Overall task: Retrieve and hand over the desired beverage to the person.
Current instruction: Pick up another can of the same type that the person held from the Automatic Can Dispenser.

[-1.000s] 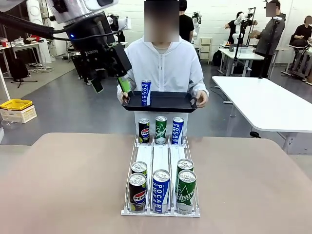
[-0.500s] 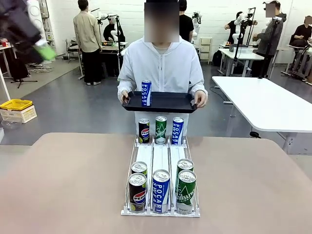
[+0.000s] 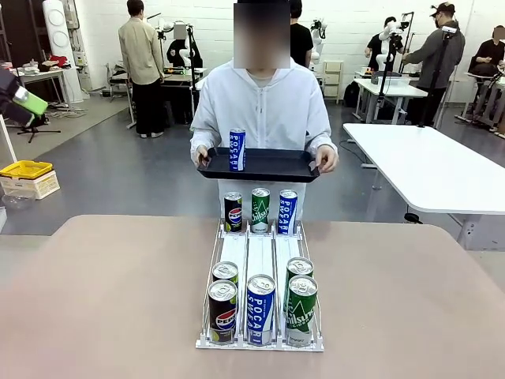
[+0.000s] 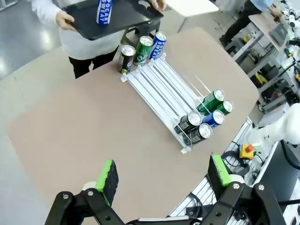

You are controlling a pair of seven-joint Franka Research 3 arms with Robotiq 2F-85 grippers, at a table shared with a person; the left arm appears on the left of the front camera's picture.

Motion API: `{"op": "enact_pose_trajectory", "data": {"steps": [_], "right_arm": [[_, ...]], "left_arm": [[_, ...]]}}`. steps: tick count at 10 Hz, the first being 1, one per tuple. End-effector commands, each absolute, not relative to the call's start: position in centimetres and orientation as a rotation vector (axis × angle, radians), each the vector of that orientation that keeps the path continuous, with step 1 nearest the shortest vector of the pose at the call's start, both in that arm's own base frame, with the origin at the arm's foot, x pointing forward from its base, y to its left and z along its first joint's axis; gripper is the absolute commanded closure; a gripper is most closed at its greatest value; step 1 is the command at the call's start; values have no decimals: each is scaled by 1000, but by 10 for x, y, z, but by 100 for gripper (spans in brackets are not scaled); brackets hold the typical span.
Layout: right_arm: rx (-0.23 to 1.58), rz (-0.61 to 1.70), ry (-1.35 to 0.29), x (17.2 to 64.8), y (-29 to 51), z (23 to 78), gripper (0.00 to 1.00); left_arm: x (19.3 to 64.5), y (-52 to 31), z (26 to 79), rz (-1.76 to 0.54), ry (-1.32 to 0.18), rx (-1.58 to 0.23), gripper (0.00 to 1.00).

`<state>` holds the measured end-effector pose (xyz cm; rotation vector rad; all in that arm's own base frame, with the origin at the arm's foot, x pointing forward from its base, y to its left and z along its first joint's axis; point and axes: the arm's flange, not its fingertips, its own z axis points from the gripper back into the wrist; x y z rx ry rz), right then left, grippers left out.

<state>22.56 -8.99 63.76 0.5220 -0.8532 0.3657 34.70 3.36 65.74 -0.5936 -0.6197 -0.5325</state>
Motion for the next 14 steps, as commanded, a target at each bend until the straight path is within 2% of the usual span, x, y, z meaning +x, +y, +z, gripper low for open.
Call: {"op": "enact_pose_trajectory", "data": {"steps": [1, 14], "right_arm": [[523, 364, -851, 227, -89, 637, 0], [523, 364, -851, 227, -89, 637, 0]], "left_arm": [[341, 24, 651, -558, -637, -604, 0], [345, 30, 652, -535, -611, -597, 0]]}}
